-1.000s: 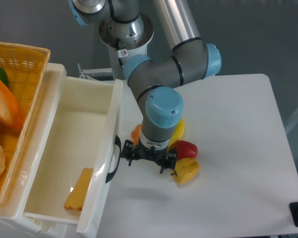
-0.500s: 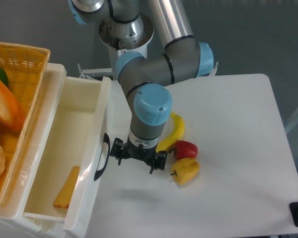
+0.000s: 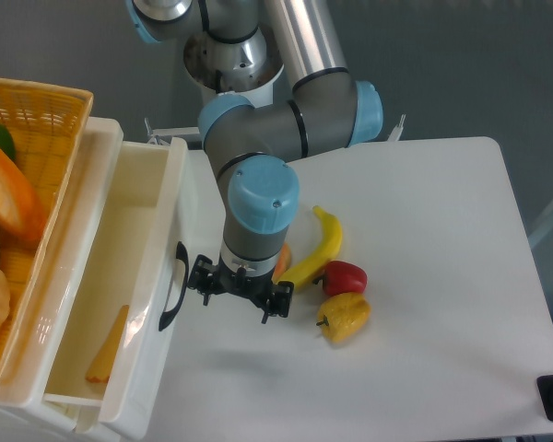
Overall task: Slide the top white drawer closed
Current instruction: 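Push the white drawer into the cabinet with the gripper, then hold the gripper against the closed drawer front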
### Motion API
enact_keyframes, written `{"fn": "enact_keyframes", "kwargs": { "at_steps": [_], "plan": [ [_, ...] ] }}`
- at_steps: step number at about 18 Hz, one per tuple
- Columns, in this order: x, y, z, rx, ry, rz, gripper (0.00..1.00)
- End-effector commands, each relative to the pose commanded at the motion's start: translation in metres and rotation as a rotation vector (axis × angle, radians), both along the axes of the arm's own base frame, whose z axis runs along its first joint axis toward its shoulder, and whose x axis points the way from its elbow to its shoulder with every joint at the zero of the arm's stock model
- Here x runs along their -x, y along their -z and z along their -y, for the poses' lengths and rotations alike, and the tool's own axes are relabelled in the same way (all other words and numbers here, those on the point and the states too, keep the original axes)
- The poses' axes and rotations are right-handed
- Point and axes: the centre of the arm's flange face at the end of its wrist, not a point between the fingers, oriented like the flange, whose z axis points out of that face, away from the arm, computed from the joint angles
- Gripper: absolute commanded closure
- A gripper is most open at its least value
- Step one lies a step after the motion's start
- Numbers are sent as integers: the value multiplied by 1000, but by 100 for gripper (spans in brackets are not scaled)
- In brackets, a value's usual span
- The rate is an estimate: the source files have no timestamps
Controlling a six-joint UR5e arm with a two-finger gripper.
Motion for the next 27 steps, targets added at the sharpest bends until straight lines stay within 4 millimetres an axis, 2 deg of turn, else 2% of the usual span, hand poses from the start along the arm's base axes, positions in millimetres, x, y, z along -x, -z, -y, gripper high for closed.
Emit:
{"fn": "enact_keyframes", "kwargs": {
  "at_steps": [6, 27],
  "plan": [
    [-16, 0, -8, 1, 27, -1, 0],
    [-41, -1, -21, -5, 87, -8, 0]
  ]
}}
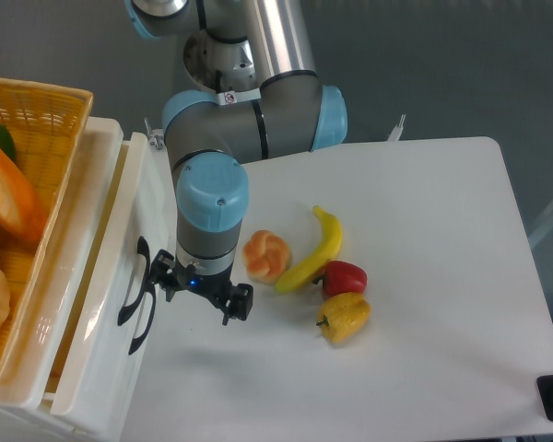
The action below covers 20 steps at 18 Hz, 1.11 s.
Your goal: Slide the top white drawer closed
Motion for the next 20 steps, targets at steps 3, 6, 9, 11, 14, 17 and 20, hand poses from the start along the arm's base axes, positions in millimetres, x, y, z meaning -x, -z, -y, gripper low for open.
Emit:
{"fn": "enact_keyframes", "kwargs": {
  "at_steps": [3, 6, 9, 11, 14, 17, 20],
  "plan": [
    [-1, -2, 0, -2, 2, -2, 0],
    [-4, -2, -1, -3, 6, -1, 0],
    [-5, -2, -1, -2, 6, 0, 0],
    [-6, -2, -2, -3, 9, -1, 0],
    [-8, -2, -3, -3, 11, 0, 0],
    [-8, -2, -3, -3, 12, -1, 0],
    [-4, -3, -1, -3, 9, -5, 0]
  ]
}}
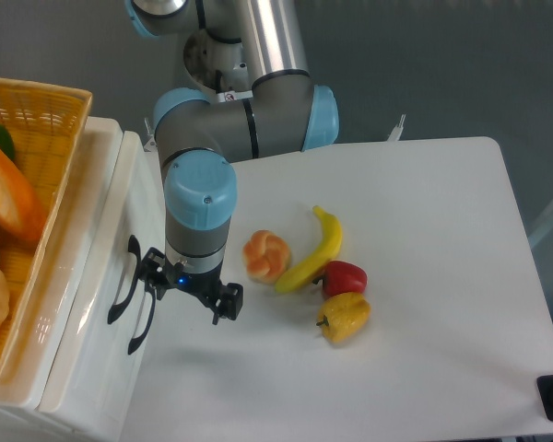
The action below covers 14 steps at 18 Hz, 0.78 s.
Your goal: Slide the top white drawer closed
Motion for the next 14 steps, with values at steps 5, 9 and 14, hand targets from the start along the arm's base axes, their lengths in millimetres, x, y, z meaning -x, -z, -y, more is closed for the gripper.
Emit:
{"fn": "enact_keyframes", "kwargs": {
  "at_steps": [5, 9, 14],
  "plan": [
    [51, -11, 30, -20, 18, -26, 0],
    [102, -20, 63, -32, 19, -60, 0],
    [142, -37, 101, 8, 173, -174, 0]
  ]
}}
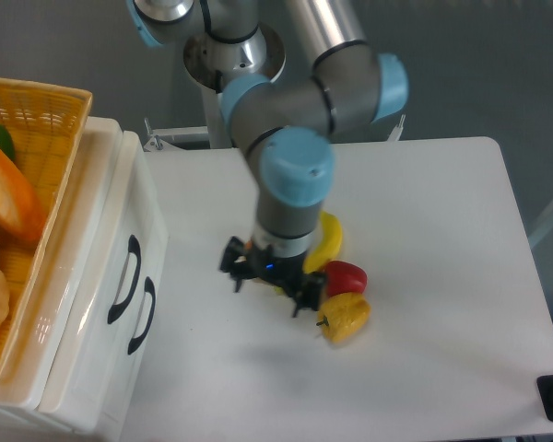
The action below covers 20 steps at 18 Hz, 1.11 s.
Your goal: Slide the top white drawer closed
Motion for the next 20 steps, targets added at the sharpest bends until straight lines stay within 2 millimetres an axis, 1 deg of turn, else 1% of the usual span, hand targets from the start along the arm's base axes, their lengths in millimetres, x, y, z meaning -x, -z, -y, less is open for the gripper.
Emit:
{"fn": "enact_keyframes", "kwargs": {
  "at_steps": [3, 4, 6, 8, 9, 10, 12, 13, 16, 17, 20],
  "plan": [
    [20, -24, 30, 6, 72, -64, 0],
    [27, -27, 38, 8, 86, -74, 0],
    [33, -31, 55, 16, 106, -89, 0],
    [49, -46, 87, 32, 81, -123, 0],
    [58, -46, 98, 35, 84, -126, 0],
    [62, -48, 106, 39, 102, -132, 0],
    [72, -56, 138, 43, 106, -142, 0],
    [73, -55, 144, 49, 133, -145, 0],
    [83, -64, 168, 61, 169, -168, 0],
    [83, -64, 172, 65, 175, -167, 0],
    [93, -65, 194, 73, 190, -170, 0]
  ]
}}
